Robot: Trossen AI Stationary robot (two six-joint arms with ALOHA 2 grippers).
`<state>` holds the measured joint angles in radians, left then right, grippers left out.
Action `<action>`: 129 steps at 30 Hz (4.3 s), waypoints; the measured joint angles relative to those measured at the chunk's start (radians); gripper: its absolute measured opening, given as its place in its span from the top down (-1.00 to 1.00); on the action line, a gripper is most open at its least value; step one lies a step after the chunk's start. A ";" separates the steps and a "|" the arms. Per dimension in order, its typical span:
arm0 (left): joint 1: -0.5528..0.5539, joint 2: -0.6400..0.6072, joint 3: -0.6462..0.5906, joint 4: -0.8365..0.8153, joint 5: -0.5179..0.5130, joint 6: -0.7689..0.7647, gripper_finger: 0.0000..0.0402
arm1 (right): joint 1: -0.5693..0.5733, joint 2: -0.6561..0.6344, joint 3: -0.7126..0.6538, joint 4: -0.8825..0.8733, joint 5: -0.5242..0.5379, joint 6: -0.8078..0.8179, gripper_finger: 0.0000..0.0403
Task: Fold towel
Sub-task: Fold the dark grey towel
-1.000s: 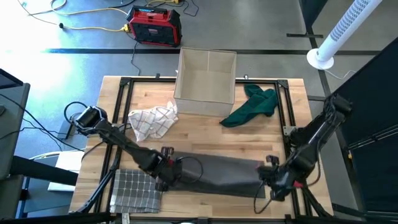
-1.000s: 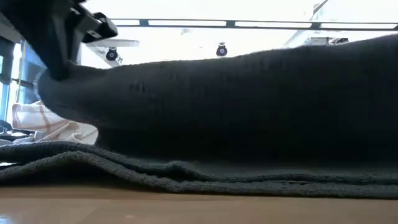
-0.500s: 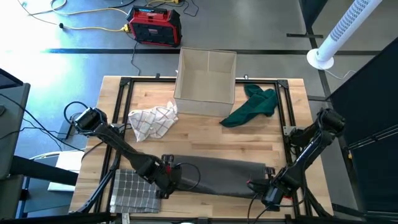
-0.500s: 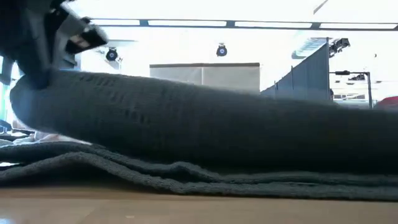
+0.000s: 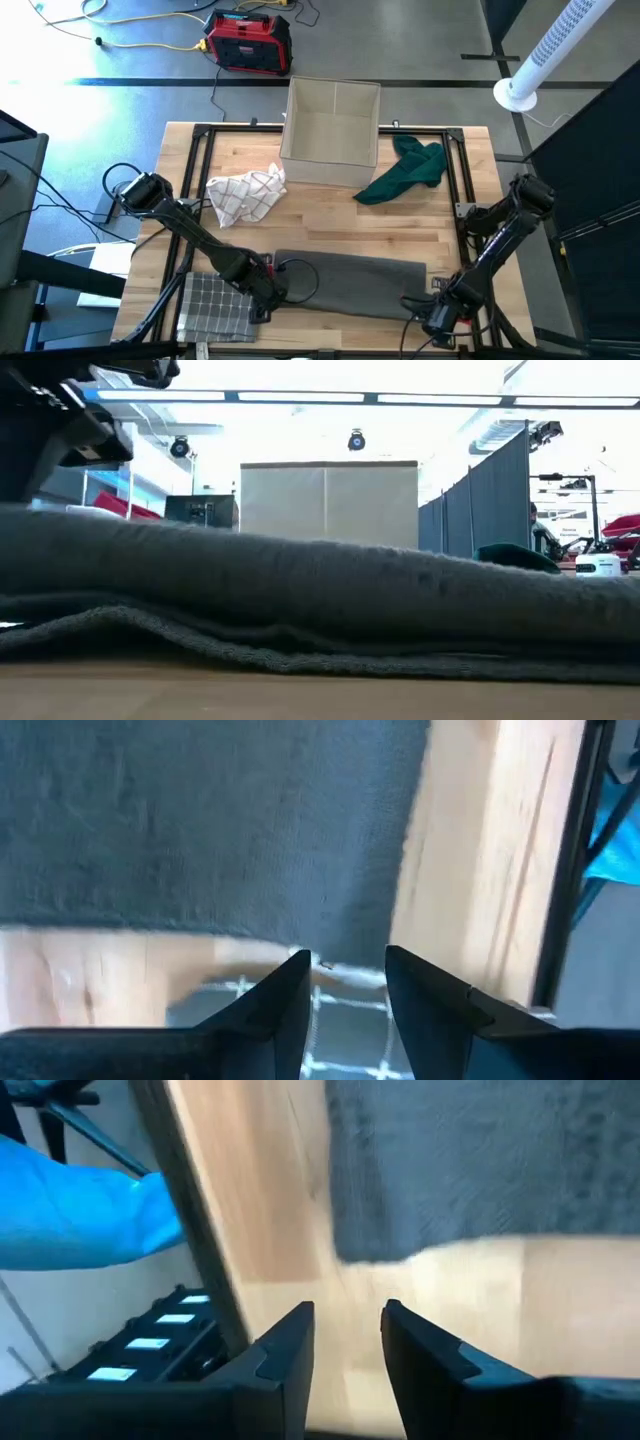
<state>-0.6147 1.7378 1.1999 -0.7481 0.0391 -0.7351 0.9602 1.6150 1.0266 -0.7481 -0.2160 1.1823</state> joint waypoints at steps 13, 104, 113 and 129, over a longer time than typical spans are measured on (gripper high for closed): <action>0.027 0.049 0.090 0.001 -0.318 0.159 0.65 | 0.035 -0.001 0.040 -0.118 0.497 0.013 0.57; -0.190 -0.486 -0.555 0.279 -0.637 0.357 0.99 | -0.331 -0.300 -0.494 -0.008 0.252 0.933 0.82; -0.107 -0.474 -0.647 0.701 -0.774 0.543 0.78 | -0.331 -0.298 -0.348 -0.226 0.249 0.858 0.94; 0.119 -0.065 -0.726 1.271 -0.529 0.647 0.46 | -0.331 -0.301 0.004 -0.431 0.413 0.744 0.94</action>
<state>-0.4956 1.6728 0.4744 0.5228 -0.4895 -0.0877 0.6288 1.3141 1.0309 -1.1791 0.1967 1.9264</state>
